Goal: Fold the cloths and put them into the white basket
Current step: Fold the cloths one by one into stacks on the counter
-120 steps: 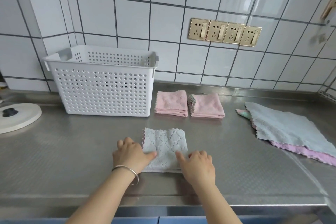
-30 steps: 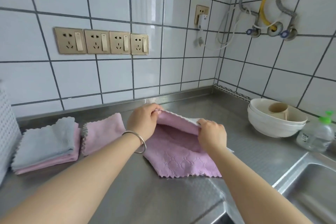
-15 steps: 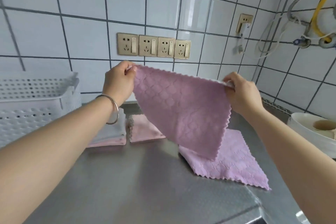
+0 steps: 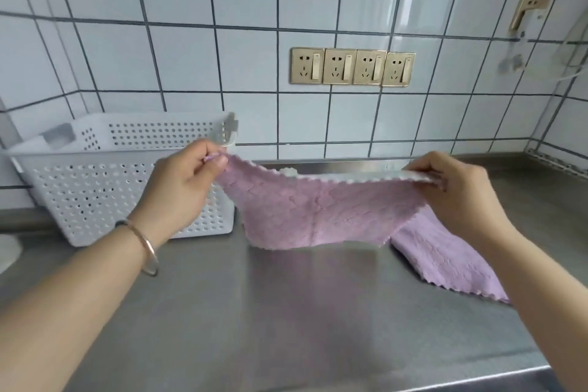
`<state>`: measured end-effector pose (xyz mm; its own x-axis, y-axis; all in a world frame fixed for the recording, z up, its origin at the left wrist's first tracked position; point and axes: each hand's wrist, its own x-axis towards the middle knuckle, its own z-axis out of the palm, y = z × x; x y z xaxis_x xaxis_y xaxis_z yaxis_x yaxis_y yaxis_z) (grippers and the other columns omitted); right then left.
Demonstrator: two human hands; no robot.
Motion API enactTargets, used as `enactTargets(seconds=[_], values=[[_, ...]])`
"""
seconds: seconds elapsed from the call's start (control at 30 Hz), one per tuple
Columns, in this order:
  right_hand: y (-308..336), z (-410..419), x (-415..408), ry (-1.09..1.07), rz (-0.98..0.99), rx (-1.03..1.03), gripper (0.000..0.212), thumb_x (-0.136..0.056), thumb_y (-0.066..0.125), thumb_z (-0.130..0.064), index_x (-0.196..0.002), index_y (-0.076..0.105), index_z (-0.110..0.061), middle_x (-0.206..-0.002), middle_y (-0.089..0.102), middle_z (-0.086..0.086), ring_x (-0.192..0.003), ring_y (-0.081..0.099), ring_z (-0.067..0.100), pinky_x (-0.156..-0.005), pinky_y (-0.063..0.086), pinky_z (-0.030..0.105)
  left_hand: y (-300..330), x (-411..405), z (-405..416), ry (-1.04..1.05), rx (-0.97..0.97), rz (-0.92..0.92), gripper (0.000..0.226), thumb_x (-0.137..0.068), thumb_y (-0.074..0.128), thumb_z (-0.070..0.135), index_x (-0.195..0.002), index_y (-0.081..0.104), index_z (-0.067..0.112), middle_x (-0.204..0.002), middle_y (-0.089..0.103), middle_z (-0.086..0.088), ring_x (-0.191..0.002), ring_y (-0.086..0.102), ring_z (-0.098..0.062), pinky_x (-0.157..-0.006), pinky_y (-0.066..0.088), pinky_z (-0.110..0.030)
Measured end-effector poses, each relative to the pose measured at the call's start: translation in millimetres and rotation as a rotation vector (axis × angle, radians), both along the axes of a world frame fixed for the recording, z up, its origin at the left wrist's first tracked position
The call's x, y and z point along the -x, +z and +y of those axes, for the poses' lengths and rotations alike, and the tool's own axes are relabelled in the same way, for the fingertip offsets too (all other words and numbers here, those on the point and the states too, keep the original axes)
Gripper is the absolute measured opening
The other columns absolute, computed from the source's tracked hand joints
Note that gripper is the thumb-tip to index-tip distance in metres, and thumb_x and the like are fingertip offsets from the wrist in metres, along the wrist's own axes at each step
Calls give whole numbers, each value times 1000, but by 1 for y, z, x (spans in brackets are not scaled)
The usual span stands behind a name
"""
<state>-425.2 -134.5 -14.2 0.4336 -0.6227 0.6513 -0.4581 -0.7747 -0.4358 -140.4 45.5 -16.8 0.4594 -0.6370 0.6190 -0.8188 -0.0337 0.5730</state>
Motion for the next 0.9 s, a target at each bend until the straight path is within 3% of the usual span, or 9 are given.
enactTargets(seconds=[0.1,0.17,0.23,0.33,0.47,0.53,0.67,0.8,0.9], values=[[-52,21,14,132,179,-184,53,-73,66,11,-65,60,-41,-72,66,-25,-73,60,8,-59,42,12,-61,2,50,-83,-195,31,22,-80,46,49,-85,57,32,-75,68,0,-66,59,-14,-68,44,-28],[-88,32,23,177,316,-293,53,-76,72,-2,-65,55,-51,-79,65,-31,-77,63,2,-64,44,11,-94,-2,71,-147,-346,107,43,-71,41,72,-87,57,36,-80,68,8,-73,61,-12,-75,46,-27],[-114,43,30,216,399,-377,46,-79,73,-13,-64,58,-54,-88,65,-31,-85,63,0,-70,46,10,-120,0,84,-214,-459,145,55,-64,34,86,-83,56,39,-74,64,14,-66,56,-6,-71,44,-25],[-132,59,39,237,426,-514,41,-80,70,-12,-65,65,-49,-92,62,-40,-89,61,-9,-71,44,3,-142,12,97,-269,-512,165,38,-69,37,72,-78,53,39,-66,56,15,-62,47,-2,-67,40,-26],[-137,73,52,200,401,-591,35,-80,68,-9,-62,65,-38,-70,70,-16,-61,58,3,-62,42,14,-155,24,112,-280,-500,226,44,-69,41,75,-73,53,33,-62,50,14,-62,42,-6,-66,38,-30],[-135,79,57,189,414,-598,35,-80,70,-14,-57,61,-40,-54,57,-15,-52,43,3,-55,34,17,-157,29,118,-273,-518,261,41,-71,41,70,-74,52,31,-62,51,13,-62,43,-6,-67,39,-30],[-126,88,66,227,489,-669,40,-79,71,-18,-48,53,-36,-43,38,-10,-45,29,5,-47,25,15,-156,44,130,-266,-535,294,28,-80,44,55,-69,50,31,-57,48,11,-56,41,-1,-61,36,-21],[-122,89,74,329,541,-806,40,-81,71,-14,-51,48,-26,-47,35,-8,-48,28,3,-48,25,18,-155,52,134,-298,-600,493,33,-93,52,20,-61,44,17,-53,41,5,-51,39,0,-55,40,-13],[-123,78,69,280,487,-906,35,-81,72,-16,-55,49,-17,-50,39,-9,-48,33,4,-49,29,17,-148,48,121,-262,-603,493,36,-93,51,20,-58,46,24,-52,40,7,-51,34,0,-52,32,-13]])
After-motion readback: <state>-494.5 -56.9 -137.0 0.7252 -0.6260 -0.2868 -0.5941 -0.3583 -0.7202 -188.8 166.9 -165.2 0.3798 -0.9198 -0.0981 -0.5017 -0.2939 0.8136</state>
